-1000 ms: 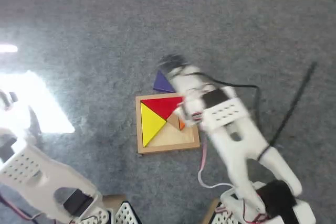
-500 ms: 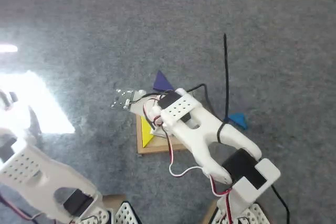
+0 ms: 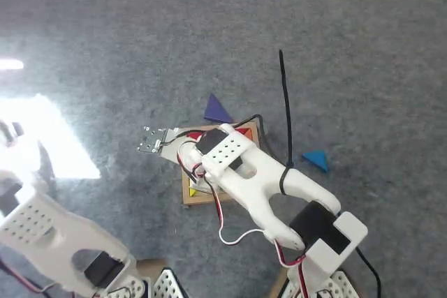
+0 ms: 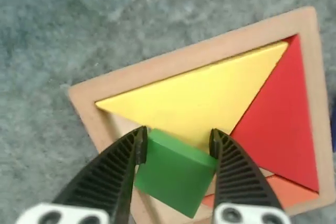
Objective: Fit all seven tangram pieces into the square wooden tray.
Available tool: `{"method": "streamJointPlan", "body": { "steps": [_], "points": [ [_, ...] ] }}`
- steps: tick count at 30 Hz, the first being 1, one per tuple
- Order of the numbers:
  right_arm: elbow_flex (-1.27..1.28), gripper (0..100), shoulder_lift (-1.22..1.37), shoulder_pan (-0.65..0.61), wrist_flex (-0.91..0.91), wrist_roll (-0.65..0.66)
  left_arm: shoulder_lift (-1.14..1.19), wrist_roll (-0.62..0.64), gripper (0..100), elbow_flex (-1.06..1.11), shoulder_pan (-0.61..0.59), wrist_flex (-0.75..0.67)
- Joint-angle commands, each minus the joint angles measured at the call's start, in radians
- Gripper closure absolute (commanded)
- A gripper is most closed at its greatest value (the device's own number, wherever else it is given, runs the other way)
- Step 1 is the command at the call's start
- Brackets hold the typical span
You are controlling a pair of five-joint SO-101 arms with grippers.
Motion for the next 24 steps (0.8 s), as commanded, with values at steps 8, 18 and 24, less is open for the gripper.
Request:
{"method": "streamJointPlan", "body": {
  "steps": [8,18,24],
  "points": [
    [-0.041,81.2,-0.005,0.024,0.048,0.025,-0.023,-0.009,68,-0.015,-0.006,-0.012],
    [-0.040,70.6,-0.005,0.021,0.008,0.020,-0.253,-0.008,68,0.107,-0.015,0.163],
    [-0.041,70.6,-0.016,0.025,0.015,0.020,-0.713,-0.041,68,0.651,0.009,-0.101]
  ]
}}
